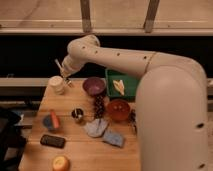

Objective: Place fork in paper cup

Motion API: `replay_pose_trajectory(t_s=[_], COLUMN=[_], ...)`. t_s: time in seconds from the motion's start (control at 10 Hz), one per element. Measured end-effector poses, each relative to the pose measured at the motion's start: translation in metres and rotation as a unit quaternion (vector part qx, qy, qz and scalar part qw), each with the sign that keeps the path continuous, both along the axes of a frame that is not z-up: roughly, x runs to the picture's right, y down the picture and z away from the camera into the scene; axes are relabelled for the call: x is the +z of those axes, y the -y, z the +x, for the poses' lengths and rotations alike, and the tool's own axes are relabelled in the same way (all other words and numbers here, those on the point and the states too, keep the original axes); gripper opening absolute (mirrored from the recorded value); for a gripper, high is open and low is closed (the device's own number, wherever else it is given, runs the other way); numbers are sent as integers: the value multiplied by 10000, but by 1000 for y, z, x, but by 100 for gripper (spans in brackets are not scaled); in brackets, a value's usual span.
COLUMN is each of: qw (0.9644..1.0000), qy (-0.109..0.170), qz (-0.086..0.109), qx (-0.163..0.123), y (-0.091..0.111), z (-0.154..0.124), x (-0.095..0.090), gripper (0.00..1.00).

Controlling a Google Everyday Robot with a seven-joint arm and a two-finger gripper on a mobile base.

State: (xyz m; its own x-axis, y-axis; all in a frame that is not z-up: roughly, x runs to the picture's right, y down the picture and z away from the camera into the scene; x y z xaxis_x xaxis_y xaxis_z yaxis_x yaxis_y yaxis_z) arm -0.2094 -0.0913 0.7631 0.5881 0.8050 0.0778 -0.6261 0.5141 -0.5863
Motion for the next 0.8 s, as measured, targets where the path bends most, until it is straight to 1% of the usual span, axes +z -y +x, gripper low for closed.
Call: replay_pose_trajectory(t_s=[0.1, 0.2, 0.4, 0.5, 0.7, 0.8], qw=[9999, 9996, 9992, 9992, 9994, 9993], qy=[80, 118, 176, 230, 319, 353], qz=[31, 67, 82, 50, -35, -53], qx=[-149, -263, -339, -317, -162, -132], y=[5, 9, 14, 14, 14, 13], z=[-20, -31, -46, -51, -56, -60], x=[7, 15, 31, 39, 58, 61], gripper=[0, 0, 0, 0, 0, 0])
